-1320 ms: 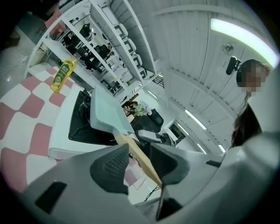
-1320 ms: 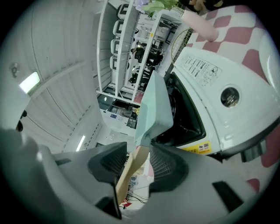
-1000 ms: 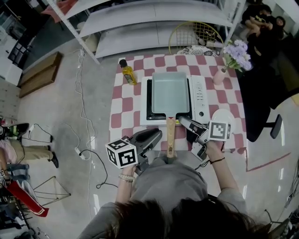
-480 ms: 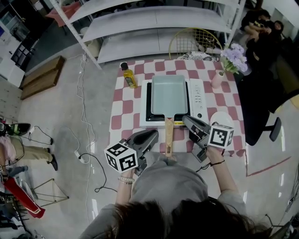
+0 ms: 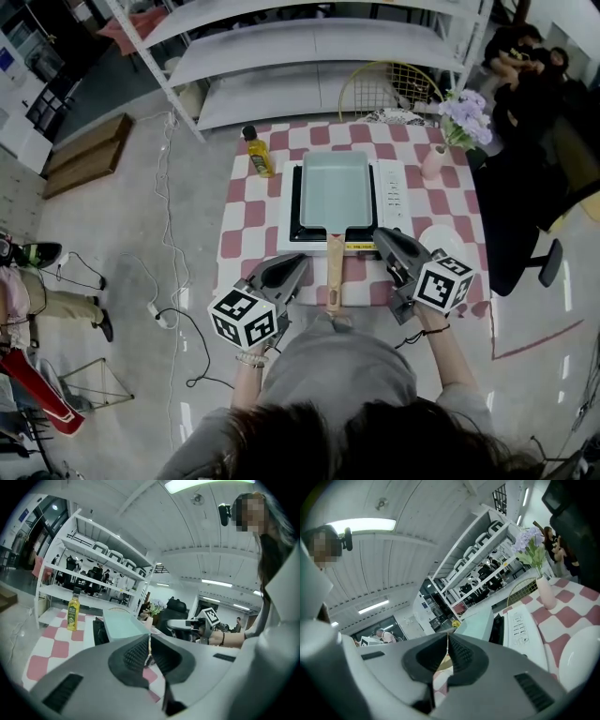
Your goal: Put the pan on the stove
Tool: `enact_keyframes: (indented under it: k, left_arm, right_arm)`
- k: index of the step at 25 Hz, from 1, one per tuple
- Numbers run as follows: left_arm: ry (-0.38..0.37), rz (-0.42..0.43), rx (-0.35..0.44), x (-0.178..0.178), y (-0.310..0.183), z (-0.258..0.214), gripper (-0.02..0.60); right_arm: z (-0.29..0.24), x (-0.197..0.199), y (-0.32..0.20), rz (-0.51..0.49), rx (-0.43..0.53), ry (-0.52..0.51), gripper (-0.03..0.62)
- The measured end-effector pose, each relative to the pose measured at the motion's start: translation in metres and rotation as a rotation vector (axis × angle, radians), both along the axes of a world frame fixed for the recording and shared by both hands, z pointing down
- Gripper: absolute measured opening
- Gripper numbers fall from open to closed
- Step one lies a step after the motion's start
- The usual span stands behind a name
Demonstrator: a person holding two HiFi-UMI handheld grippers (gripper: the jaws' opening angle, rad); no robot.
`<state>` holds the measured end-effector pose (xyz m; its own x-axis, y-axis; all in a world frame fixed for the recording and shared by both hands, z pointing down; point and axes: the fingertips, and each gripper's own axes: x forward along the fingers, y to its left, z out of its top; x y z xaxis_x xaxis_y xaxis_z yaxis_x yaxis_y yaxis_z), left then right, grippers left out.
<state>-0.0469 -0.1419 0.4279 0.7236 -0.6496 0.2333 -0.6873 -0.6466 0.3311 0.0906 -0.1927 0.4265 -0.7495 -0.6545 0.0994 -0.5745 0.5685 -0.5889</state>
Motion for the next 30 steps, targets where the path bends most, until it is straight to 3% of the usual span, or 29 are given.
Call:
enact_keyframes:
  k: [6, 19, 30]
  left_arm:
    - [-0.07, -0.02, 0.068, -0.004, -0.002, -0.004, 0.034]
    - [-0.098, -0.066, 0.155, -0.013, -0.006, -0.008, 0.034]
    - [-0.108, -0.086, 0.15, -0.015, -0.008, -0.005, 0.034]
  right_arm:
    - [-0.007, 0.008, 0.0, 0.032, 0.12, 0.085, 0.026]
    - [-0.008, 0.016, -0.002, 0.042, 0.255, 0.178, 0.026]
    - [-0.001, 0.021, -0.004, 0.041, 0.261, 0.202, 0.023]
